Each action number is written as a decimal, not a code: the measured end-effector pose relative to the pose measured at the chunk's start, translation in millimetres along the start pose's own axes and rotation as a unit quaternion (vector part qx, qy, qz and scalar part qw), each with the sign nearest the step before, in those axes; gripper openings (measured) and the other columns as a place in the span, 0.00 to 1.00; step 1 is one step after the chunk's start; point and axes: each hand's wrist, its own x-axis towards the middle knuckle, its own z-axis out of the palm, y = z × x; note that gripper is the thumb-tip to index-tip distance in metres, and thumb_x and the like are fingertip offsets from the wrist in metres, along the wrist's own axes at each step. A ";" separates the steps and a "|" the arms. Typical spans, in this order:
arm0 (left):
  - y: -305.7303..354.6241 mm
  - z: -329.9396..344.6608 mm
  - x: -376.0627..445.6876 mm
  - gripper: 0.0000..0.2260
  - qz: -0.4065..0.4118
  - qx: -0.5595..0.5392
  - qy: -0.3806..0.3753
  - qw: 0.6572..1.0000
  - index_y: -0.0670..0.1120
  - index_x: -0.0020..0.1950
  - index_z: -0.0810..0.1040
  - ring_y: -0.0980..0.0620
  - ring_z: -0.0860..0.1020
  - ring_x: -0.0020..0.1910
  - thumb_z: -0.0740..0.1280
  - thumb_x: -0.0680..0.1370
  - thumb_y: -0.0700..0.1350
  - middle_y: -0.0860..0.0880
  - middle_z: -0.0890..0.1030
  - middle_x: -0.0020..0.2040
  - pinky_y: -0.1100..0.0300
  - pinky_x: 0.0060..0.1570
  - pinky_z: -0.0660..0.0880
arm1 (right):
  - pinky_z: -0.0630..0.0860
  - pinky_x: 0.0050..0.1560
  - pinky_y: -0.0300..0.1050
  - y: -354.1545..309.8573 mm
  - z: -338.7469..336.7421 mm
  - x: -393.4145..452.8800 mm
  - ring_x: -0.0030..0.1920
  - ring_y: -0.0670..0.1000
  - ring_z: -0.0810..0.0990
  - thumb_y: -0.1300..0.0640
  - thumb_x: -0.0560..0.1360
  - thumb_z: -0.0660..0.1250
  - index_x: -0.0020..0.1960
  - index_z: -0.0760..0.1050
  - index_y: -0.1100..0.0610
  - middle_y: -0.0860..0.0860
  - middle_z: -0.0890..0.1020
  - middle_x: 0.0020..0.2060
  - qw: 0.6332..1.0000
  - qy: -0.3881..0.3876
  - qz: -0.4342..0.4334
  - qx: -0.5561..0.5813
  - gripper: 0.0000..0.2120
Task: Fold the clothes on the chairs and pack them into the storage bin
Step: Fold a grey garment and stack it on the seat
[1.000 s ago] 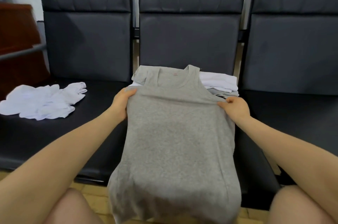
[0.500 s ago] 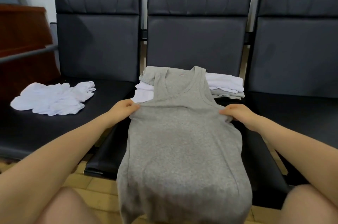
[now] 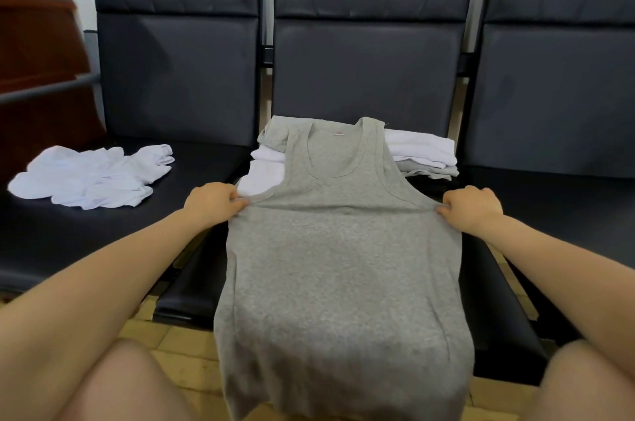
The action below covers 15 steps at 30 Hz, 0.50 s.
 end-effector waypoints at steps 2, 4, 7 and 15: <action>2.9 5.8 -4.6 0.17 -0.010 -0.056 -0.001 0.998 0.47 0.35 0.72 0.50 0.75 0.38 0.63 0.78 0.56 0.50 0.76 0.35 0.58 0.36 0.67 | 0.71 0.49 0.48 -3.8 3.7 -1.6 0.51 0.54 0.75 0.49 0.80 0.58 0.53 0.75 0.53 0.52 0.79 0.50 0.997 -0.002 -0.004 0.080 0.11; 8.1 12.9 -13.3 0.12 -0.008 -0.105 0.009 0.994 0.45 0.45 0.77 0.47 0.77 0.44 0.66 0.77 0.53 0.47 0.78 0.43 0.57 0.40 0.71 | 0.75 0.51 0.50 -8.3 6.0 -7.7 0.52 0.55 0.76 0.50 0.78 0.61 0.56 0.76 0.53 0.53 0.79 0.52 0.986 0.006 -0.004 0.165 0.11; 16.0 17.3 -34.4 0.21 -0.052 -0.198 0.058 0.977 0.45 0.62 0.72 0.45 0.75 0.54 0.69 0.74 0.54 0.44 0.71 0.58 0.53 0.53 0.73 | 0.75 0.56 0.53 -16.6 5.8 -22.0 0.60 0.56 0.73 0.51 0.75 0.65 0.63 0.74 0.54 0.54 0.76 0.58 0.979 0.041 -0.020 0.197 0.18; 19.7 -1.6 -103.0 0.20 -0.051 -0.106 -0.060 0.991 0.45 0.32 0.68 0.52 0.69 0.31 0.67 0.75 0.58 0.49 0.71 0.31 0.57 0.32 0.64 | 0.70 0.38 0.43 -43.7 -14.3 -83.4 0.38 0.48 0.76 0.44 0.74 0.66 0.41 0.75 0.57 0.54 0.82 0.40 0.975 -0.071 -0.038 0.206 0.16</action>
